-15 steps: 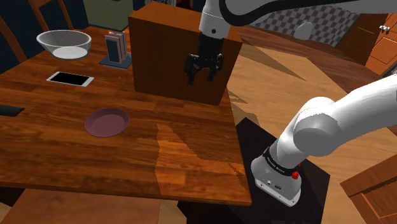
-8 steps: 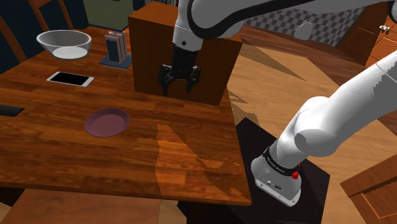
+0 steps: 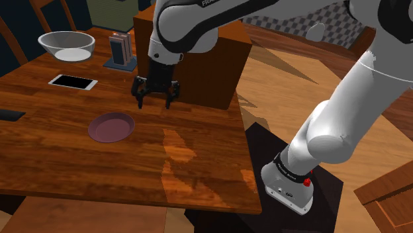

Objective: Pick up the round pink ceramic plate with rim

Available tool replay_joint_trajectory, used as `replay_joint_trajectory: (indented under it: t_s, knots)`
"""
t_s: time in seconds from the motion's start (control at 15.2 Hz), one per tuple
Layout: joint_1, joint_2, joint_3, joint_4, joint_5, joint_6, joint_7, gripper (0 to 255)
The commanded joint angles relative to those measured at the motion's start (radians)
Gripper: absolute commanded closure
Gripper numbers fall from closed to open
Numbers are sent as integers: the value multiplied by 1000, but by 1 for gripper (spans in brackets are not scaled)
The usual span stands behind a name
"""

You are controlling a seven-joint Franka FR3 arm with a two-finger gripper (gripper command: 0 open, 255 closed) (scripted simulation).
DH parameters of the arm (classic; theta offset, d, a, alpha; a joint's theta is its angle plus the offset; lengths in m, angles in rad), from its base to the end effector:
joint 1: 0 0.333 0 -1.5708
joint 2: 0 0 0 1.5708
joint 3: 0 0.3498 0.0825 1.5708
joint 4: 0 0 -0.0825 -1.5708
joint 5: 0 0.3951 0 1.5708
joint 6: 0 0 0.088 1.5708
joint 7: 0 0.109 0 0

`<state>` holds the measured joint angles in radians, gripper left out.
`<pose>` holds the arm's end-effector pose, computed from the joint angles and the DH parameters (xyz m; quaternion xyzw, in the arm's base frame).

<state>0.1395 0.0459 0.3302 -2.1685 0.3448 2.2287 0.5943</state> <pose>0.4901 0.2597 0.4029 -0.9757 0.1650 0.0665 0.1279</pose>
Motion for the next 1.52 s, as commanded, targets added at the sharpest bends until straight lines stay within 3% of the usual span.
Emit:
replay_joint_trajectory:
  t_s: [0.0, 0.26, 0.86, 0.92, 1.45]
  knots:
    - [13, 65, 11, 50, 11, 25, 32, 0]
    - [36, 186, 21, 150, 19, 62, 78, 0]
    - [42, 247, 20, 122, 21, 148, 54, 0]
    - [43, 247, 21, 120, 22, 149, 54, 255]
    - [43, 246, 21, 119, 23, 150, 54, 255]
